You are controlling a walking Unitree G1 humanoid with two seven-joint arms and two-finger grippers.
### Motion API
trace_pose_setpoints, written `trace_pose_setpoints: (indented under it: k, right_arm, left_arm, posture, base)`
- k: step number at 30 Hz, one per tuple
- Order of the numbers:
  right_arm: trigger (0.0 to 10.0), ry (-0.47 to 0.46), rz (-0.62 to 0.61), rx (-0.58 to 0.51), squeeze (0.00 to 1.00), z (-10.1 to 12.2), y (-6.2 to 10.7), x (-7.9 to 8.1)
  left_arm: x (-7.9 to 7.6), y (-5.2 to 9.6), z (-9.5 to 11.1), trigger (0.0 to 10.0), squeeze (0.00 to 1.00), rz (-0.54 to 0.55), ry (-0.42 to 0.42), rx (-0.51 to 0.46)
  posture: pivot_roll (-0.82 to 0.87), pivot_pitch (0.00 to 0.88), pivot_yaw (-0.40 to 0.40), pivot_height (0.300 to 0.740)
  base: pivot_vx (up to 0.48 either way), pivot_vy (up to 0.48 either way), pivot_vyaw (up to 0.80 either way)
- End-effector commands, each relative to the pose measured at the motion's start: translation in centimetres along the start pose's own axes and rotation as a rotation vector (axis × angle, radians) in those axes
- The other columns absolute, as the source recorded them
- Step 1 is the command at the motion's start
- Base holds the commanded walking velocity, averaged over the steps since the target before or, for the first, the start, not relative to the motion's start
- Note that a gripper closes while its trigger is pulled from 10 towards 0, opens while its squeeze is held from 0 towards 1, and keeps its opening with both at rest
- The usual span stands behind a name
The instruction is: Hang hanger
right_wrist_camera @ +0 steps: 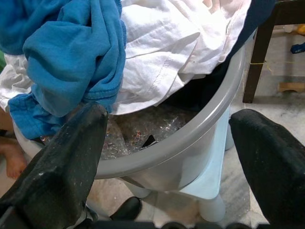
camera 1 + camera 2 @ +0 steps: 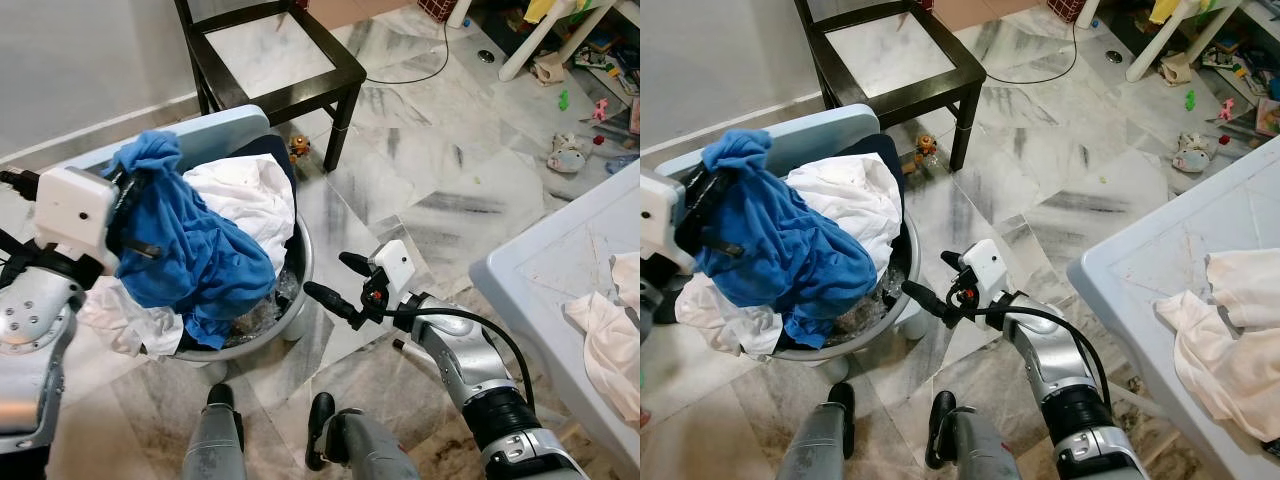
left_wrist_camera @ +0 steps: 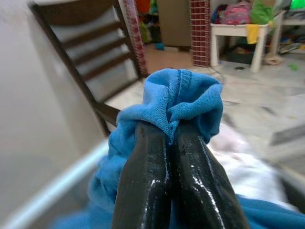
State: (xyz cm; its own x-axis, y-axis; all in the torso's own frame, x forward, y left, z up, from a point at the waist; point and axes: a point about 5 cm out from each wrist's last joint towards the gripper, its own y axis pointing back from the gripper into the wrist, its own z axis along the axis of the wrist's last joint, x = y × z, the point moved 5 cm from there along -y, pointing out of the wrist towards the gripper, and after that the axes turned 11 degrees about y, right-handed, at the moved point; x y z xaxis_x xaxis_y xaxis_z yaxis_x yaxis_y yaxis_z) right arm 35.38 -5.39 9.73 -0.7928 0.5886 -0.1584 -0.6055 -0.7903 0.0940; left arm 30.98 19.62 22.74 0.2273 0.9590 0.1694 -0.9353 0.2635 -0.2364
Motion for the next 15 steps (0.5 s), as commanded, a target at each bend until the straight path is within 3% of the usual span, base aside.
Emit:
trace_pose_setpoints:
  k: [1,3,6,8,9,10,11,12,14,15]
  right_arm:
    - [10.0,-0.008,0.008,0.023,0.0,-0.9,0.4,0.3]
    - [10.0,-0.006,0.01,0.027,0.0,-1.0,0.5,0.3]
    - [10.0,-0.006,0.01,0.028,0.0,-1.0,0.5,0.3]
    - [10.0,-0.004,0.012,0.03,0.0,-1.1,0.5,0.3]
    - [10.0,-0.004,0.013,0.031,0.0,-1.1,0.5,0.3]
    - [10.0,-0.003,0.014,0.032,0.0,-1.1,0.5,0.2]
    - [10.0,-0.003,0.014,0.032,0.0,-1.1,0.4,0.2]
    - [10.0,-0.003,0.016,0.032,0.0,-1.0,0.4,0.2]
    - [10.0,-0.003,0.02,0.031,0.0,-1.0,0.3,0.3]
    - [10.0,-0.003,0.021,0.031,0.0,-1.0,0.2,0.3]
  left_arm:
    - [-1.4,0.6,-1.3,0.0,0.0,-0.02,0.024,0.053]
    - [-2.8,1.6,-3.4,0.0,0.0,-0.003,0.085,0.117]
    - [-3.5,2.1,-4.2,0.0,0.0,0.003,0.107,0.149]
    - [-4.1,2.6,-5.0,3.7,0.0,-0.008,0.076,0.196]
    - [-4.1,2.7,-5.2,4.6,0.0,-0.005,0.071,0.21]
    - [-4.2,2.9,-5.3,4.9,0.0,0.004,0.081,0.219]
    - [-4.2,3.1,-5.3,7.8,0.0,0.008,0.091,0.229]
    - [-4.2,3.3,-5.5,10.0,0.0,0.007,0.094,0.246]
    - [-4.1,3.6,-5.7,10.0,1.0,0.014,0.081,0.278]
    - [-4.0,3.7,-5.7,10.0,1.0,0.019,0.076,0.28]
  posture:
    - [0.4,0.382,-0.177,0.74]
    - [0.4,0.384,-0.182,0.74]
    - [0.4,0.384,-0.183,0.74]
    - [0.4,0.384,-0.186,0.74]
    - [0.4,0.384,-0.187,0.74]
    - [0.4,0.384,-0.187,0.74]
    - [0.4,0.384,-0.187,0.74]
    - [0.41,0.384,-0.187,0.74]
    - [0.41,0.385,-0.188,0.74]
    - [0.41,0.385,-0.188,0.74]
  base:
    - [0.0,0.0,0.0]
    - [0.0,0.0,0.0]
    - [0.0,0.0,0.0]
    - [0.0,0.0,0.0]
    - [0.0,0.0,0.0]
    - [0.0,0.0,0.0]
    - [0.0,0.0,0.0]
    - [0.0,0.0,0.0]
    - [0.0,0.0,0.0]
    - [0.0,0.0,0.0]
